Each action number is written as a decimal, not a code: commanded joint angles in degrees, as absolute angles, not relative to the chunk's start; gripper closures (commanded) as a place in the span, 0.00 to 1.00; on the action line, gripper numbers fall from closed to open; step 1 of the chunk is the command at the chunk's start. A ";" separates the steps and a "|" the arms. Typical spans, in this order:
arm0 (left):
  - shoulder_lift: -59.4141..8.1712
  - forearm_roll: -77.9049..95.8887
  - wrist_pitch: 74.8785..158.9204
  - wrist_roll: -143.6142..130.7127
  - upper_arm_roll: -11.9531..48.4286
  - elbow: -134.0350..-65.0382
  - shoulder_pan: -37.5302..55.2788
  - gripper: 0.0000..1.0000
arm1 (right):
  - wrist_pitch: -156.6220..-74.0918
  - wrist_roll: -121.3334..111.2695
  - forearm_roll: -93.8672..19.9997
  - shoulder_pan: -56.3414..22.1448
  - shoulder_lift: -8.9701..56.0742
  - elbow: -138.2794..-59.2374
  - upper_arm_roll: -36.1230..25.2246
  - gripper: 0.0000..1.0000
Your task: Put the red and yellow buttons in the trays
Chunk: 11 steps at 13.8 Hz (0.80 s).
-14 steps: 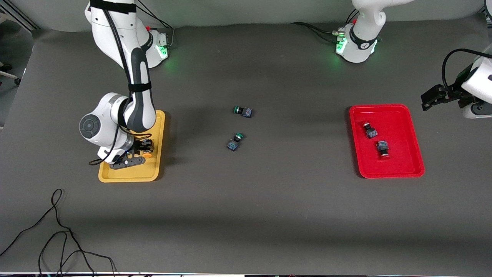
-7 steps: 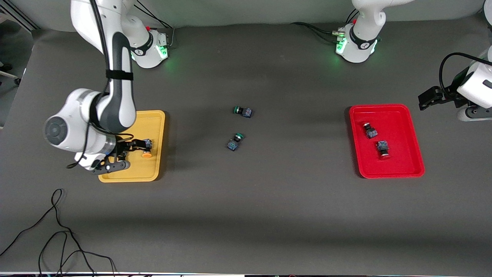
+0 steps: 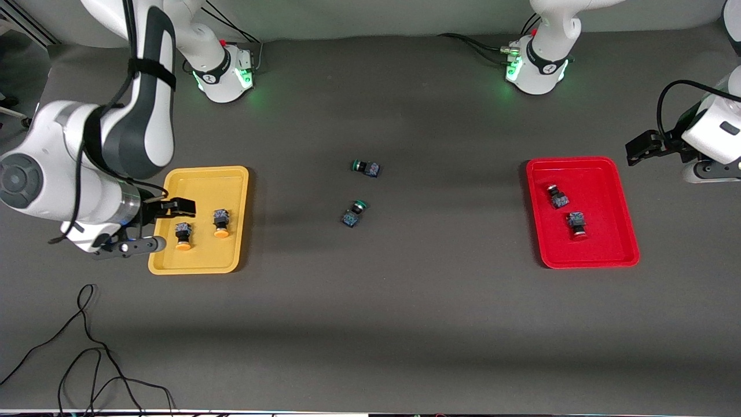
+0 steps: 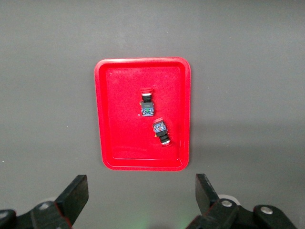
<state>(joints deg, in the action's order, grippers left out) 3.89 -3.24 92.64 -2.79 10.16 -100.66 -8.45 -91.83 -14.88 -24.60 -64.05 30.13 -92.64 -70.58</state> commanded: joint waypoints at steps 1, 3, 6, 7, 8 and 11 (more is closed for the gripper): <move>3.43 -3.69 91.23 -2.20 9.84 -99.40 -7.38 0.00 | -91.05 -5.14 -15.68 -59.36 20.60 -92.64 -61.39 0.00; 3.43 -3.69 91.23 -2.37 9.84 -99.40 -7.03 0.00 | -91.14 2.86 -8.65 -49.63 13.30 -93.25 -48.23 0.00; 3.43 -3.69 91.23 -2.46 9.84 -99.40 -7.12 0.00 | -91.14 7.73 -3.00 -34.59 6.17 -95.88 -30.99 0.00; 3.43 -3.69 91.23 -2.37 9.84 -99.40 -7.21 0.00 | -91.14 7.82 -2.29 -29.76 4.59 -96.32 -26.50 0.00; 3.51 -3.69 91.14 -2.29 9.84 -99.40 -7.21 0.00 | -91.14 7.82 -1.76 -23.88 3.44 -96.59 -21.32 0.00; 3.52 -3.69 90.44 -2.29 9.84 -99.32 -7.29 0.00 | -91.14 7.73 -0.79 -8.56 -0.16 -97.55 -7.76 0.00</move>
